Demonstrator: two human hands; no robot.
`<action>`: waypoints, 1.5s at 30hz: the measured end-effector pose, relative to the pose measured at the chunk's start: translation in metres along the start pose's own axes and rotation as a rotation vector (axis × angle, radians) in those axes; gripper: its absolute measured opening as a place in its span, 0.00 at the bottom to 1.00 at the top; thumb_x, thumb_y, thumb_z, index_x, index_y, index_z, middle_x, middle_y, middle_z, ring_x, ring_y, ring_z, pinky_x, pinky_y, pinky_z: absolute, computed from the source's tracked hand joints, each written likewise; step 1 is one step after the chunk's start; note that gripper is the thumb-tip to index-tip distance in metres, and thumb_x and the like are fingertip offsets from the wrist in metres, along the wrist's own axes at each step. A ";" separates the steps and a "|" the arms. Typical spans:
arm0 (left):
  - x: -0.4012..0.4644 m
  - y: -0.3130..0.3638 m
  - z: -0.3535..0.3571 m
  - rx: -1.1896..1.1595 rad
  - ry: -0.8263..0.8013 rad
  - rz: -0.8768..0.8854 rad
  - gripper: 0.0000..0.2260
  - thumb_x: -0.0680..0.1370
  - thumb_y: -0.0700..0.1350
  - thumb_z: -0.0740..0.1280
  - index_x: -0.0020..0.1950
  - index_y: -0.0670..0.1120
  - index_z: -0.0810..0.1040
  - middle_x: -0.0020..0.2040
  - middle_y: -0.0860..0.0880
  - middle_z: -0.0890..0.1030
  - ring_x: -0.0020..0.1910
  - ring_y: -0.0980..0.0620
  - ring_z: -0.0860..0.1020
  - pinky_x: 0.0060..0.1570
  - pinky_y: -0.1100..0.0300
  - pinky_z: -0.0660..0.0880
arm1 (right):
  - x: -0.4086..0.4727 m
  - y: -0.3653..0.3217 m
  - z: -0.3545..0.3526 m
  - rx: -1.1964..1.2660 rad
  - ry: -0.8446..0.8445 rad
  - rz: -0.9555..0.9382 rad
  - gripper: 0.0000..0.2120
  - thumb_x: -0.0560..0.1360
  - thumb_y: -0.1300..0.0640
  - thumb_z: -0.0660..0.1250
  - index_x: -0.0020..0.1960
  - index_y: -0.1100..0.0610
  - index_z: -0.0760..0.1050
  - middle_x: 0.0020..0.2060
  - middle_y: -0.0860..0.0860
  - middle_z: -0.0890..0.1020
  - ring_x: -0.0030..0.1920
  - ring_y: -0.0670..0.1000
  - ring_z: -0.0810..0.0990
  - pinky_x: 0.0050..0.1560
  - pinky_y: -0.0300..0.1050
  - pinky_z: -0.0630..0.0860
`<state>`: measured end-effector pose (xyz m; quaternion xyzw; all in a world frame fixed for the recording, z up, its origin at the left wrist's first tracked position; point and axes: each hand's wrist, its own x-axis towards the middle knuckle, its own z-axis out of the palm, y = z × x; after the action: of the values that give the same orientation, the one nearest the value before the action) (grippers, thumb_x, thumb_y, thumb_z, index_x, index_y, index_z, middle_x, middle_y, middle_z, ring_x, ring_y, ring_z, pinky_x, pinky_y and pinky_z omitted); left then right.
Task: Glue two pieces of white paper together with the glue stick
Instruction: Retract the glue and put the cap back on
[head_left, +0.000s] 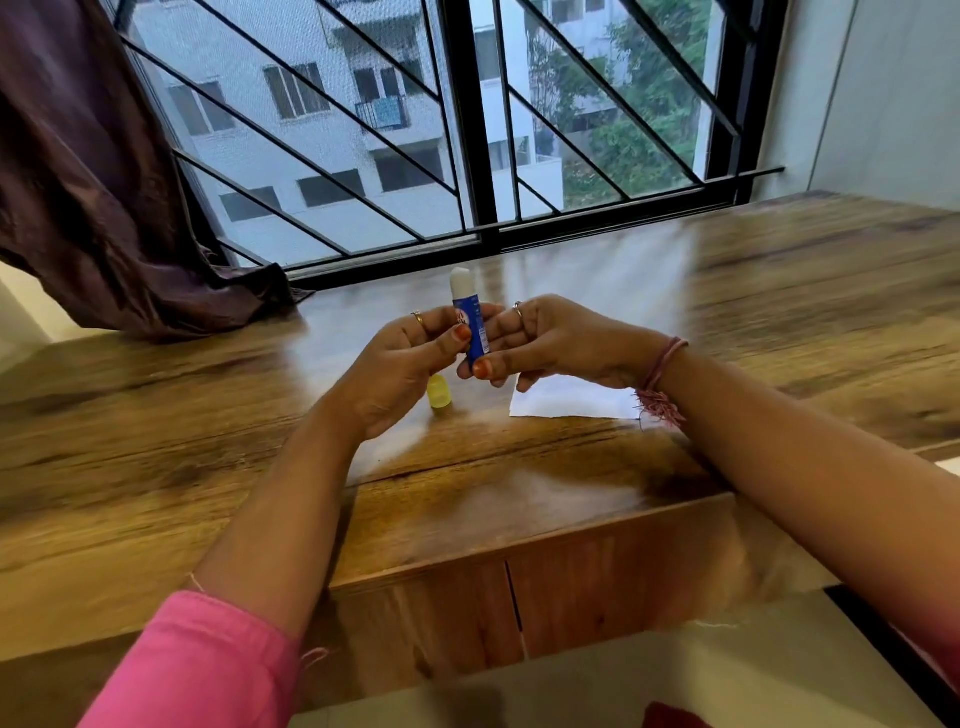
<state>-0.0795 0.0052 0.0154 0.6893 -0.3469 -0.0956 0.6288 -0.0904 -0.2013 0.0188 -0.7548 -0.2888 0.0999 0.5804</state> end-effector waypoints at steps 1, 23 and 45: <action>0.000 0.000 0.001 0.020 0.009 0.006 0.13 0.79 0.43 0.62 0.62 0.44 0.77 0.60 0.44 0.80 0.62 0.46 0.76 0.65 0.53 0.70 | 0.000 -0.001 0.001 -0.009 0.003 -0.002 0.14 0.68 0.56 0.73 0.53 0.57 0.80 0.52 0.58 0.84 0.41 0.46 0.82 0.37 0.36 0.77; 0.001 0.007 0.005 0.320 0.261 -0.028 0.14 0.78 0.46 0.64 0.60 0.41 0.79 0.56 0.45 0.83 0.59 0.51 0.78 0.65 0.56 0.70 | 0.001 -0.005 0.015 -0.120 0.307 0.051 0.17 0.65 0.55 0.77 0.49 0.52 0.73 0.35 0.46 0.85 0.34 0.40 0.82 0.29 0.30 0.72; -0.001 0.012 0.010 0.344 0.284 -0.052 0.12 0.77 0.47 0.66 0.57 0.44 0.81 0.56 0.47 0.83 0.61 0.51 0.77 0.70 0.45 0.62 | 0.000 -0.007 0.025 -0.307 0.250 0.121 0.10 0.68 0.49 0.75 0.44 0.53 0.81 0.37 0.45 0.80 0.39 0.41 0.77 0.42 0.36 0.71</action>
<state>-0.0899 -0.0018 0.0243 0.8016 -0.2480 0.0470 0.5419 -0.1048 -0.1796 0.0171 -0.8570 -0.1805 -0.0049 0.4826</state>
